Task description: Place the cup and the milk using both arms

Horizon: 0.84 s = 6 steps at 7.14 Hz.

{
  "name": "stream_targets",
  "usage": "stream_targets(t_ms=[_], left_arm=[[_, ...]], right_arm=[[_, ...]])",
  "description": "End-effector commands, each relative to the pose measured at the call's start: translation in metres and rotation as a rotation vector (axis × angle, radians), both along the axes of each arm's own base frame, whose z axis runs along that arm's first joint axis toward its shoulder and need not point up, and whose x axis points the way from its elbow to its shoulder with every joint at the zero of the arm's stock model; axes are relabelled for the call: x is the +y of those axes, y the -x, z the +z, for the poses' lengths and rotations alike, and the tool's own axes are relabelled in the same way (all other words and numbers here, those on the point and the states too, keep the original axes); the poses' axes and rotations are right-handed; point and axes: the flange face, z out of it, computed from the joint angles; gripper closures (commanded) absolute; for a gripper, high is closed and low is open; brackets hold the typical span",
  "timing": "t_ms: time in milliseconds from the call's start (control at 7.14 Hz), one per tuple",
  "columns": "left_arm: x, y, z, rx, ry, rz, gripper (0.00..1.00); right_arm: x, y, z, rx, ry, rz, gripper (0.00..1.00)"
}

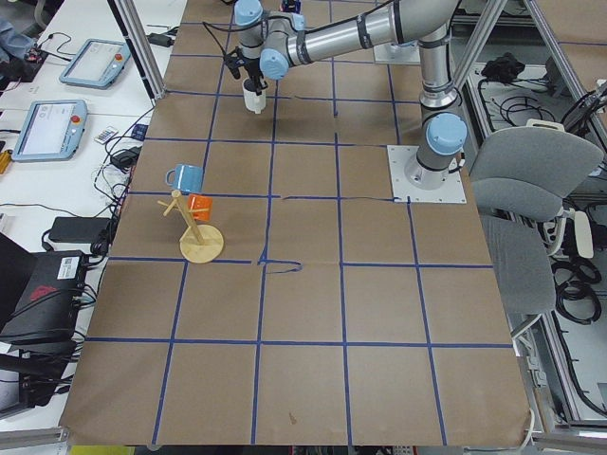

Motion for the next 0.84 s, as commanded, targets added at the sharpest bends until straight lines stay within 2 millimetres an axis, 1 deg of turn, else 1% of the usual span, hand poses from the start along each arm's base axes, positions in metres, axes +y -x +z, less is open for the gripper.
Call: stream_targets(t_ms=[0,140,280,560,700], left_arm=[[-0.029,0.056,-0.013,0.009,0.006,0.01,1.0],[-0.02,0.074,-0.021,0.003,-0.011,-0.019,1.0],[-0.016,0.08,-0.026,-0.003,-0.027,-0.028,1.0],[-0.009,0.078,-0.043,-0.017,-0.055,-0.043,1.0],[-0.006,0.077,-0.05,-0.018,-0.071,-0.04,0.75]], right_arm=[[0.0,0.0,0.0,-0.002,0.003,-0.003,0.37],[-0.001,0.0,0.001,-0.002,0.006,-0.003,0.5],[-0.002,0.0,0.005,-0.001,0.014,-0.001,0.55],[-0.005,-0.001,0.014,0.005,0.033,0.004,0.67],[-0.008,-0.001,0.02,0.007,0.045,0.004,0.67]])
